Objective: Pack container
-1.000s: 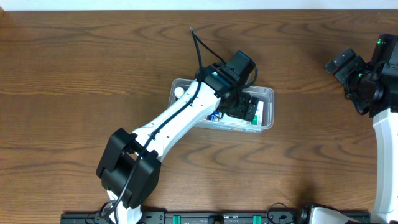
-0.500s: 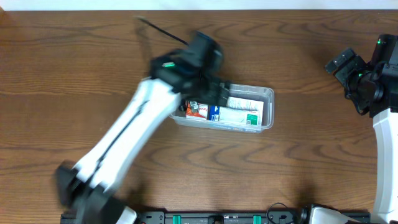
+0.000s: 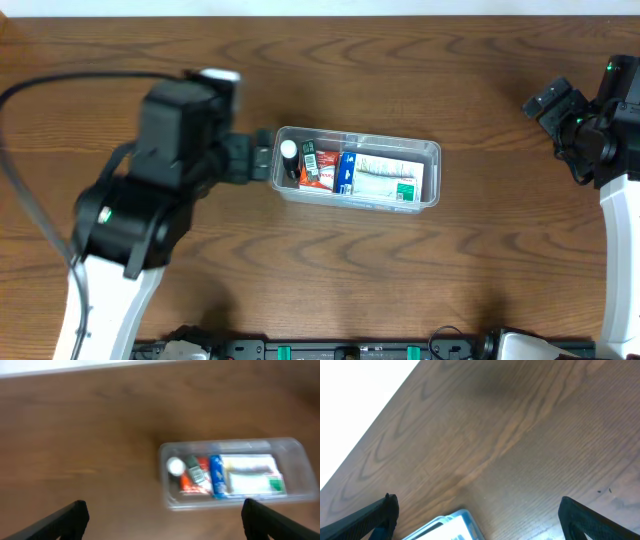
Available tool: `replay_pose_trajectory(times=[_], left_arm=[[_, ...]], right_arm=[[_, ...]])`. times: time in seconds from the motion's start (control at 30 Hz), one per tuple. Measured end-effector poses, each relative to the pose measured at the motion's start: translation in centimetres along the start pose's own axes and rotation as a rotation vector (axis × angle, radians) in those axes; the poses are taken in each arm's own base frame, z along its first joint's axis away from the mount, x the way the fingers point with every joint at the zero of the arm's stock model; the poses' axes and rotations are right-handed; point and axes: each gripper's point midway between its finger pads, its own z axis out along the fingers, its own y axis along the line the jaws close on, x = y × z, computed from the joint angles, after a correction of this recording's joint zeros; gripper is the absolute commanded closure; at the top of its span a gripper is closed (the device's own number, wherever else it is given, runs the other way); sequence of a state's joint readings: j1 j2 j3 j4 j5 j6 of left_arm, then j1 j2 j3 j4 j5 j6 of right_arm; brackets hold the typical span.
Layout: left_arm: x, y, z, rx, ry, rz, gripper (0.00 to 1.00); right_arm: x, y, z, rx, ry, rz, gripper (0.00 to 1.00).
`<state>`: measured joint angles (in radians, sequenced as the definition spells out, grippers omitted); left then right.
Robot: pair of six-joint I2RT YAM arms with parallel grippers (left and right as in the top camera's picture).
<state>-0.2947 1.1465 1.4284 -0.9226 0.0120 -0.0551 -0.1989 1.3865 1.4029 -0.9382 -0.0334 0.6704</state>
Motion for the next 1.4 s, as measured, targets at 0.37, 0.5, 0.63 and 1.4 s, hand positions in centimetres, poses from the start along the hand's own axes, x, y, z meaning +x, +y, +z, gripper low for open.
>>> replay_pose_trajectory(times=[0.37, 0.5, 0.63, 1.4], left_arm=[[5.5, 5.5, -0.9, -0.113, -0.378, -0.024, 0.02], [9.0, 6.1, 0.6, -0.101, -0.461, -0.032, 0.02], [12.1, 6.0, 2.3, -0.072, -0.520, -0.030, 0.02], [16.3, 6.9, 5.0, -0.087, -0.632, -0.029, 0.02]], right_arm=[[0.0, 0.0, 0.0, 0.000, 0.000, 0.000, 0.01], [0.0, 0.0, 0.0, 0.000, 0.000, 0.000, 0.01], [0.0, 0.0, 0.0, 0.000, 0.000, 0.000, 0.01], [0.0, 0.0, 0.0, 0.000, 0.000, 0.000, 0.01]])
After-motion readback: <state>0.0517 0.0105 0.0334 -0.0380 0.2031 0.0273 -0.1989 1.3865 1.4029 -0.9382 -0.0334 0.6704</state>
